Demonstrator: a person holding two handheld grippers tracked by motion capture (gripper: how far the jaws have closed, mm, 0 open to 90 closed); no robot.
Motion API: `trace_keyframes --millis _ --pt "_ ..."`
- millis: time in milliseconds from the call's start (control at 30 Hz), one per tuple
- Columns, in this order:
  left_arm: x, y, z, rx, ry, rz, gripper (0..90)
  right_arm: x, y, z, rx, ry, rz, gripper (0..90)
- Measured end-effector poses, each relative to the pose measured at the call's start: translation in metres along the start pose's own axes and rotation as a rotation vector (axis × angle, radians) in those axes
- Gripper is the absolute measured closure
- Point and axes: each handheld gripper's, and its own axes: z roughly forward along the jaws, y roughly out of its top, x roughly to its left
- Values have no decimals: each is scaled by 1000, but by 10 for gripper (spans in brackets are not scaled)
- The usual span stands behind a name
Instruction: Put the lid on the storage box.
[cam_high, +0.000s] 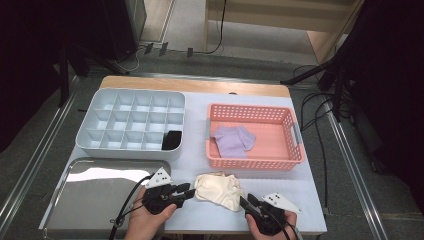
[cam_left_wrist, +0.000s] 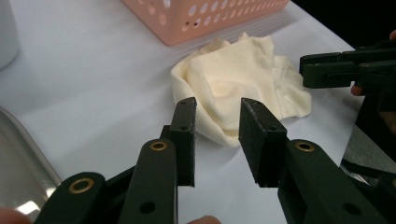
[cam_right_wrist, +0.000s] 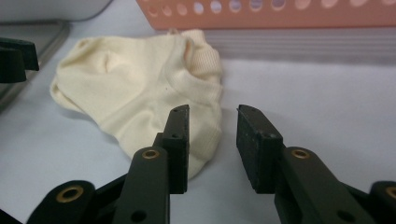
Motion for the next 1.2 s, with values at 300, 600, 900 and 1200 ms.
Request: trace_keyframes --millis 300,600,900,1200 --pt "-1 2 16 113 46 -6 728 -2 1 7 13 1 -22 856" --pt "5 3 19 123 78 -14 886 -7 3 7 -2 -20 -29 859" --pt "-6 9 10 25 66 23 759 -13 4 6 -22 -33 -15 840" --pt "-22 11 32 50 94 88 678 -12 4 5 -33 -29 -11 840"
